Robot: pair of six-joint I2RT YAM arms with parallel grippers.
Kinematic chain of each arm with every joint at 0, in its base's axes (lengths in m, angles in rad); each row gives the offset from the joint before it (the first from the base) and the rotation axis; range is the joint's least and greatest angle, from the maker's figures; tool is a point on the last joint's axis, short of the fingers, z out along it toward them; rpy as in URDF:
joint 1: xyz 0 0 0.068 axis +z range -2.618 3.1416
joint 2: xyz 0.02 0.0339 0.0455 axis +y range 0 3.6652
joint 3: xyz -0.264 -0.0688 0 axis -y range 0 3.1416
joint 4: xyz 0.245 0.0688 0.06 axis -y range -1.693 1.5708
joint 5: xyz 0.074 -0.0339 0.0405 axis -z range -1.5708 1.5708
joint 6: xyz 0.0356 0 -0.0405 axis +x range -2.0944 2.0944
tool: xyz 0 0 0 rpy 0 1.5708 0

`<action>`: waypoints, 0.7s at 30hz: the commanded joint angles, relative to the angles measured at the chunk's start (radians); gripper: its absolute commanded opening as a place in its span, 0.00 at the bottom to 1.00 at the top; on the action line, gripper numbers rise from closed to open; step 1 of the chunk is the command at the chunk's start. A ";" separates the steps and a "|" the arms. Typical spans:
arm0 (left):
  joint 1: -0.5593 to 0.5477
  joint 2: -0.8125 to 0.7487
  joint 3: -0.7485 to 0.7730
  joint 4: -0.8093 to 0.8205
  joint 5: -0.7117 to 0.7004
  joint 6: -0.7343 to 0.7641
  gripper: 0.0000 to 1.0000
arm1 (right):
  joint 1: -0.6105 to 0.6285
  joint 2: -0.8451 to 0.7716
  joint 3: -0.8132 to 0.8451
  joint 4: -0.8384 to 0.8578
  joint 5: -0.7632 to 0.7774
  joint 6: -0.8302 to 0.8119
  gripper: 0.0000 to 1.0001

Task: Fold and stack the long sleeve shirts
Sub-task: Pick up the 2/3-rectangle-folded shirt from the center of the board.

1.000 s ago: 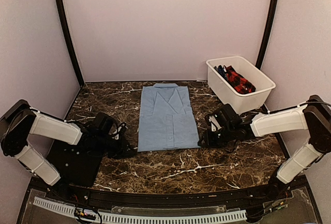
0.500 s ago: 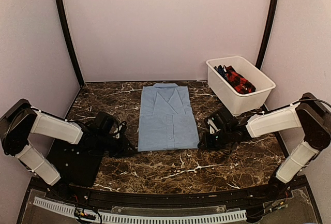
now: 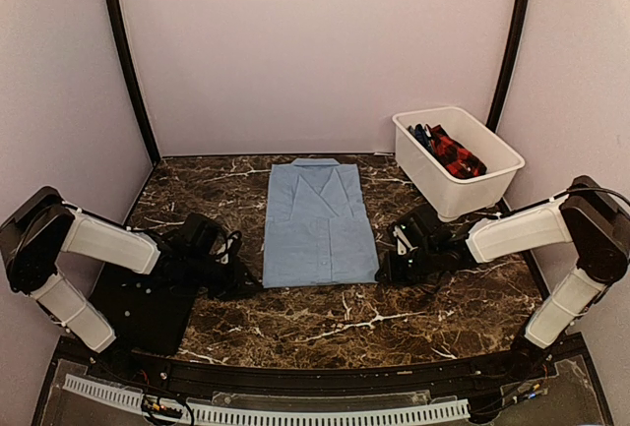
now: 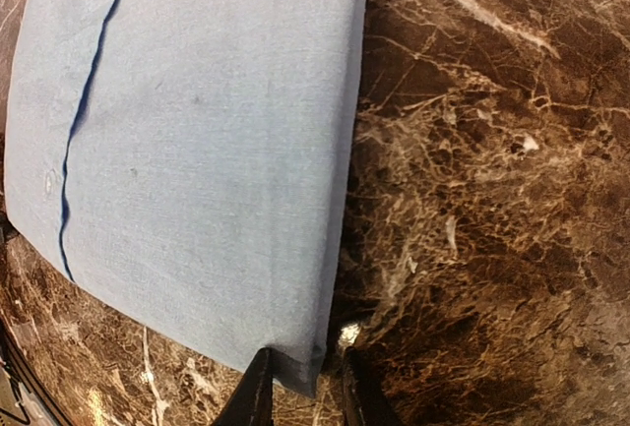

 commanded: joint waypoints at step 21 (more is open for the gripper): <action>-0.022 0.091 0.058 0.055 -0.023 -0.026 0.19 | 0.020 -0.004 -0.050 0.047 -0.029 0.048 0.22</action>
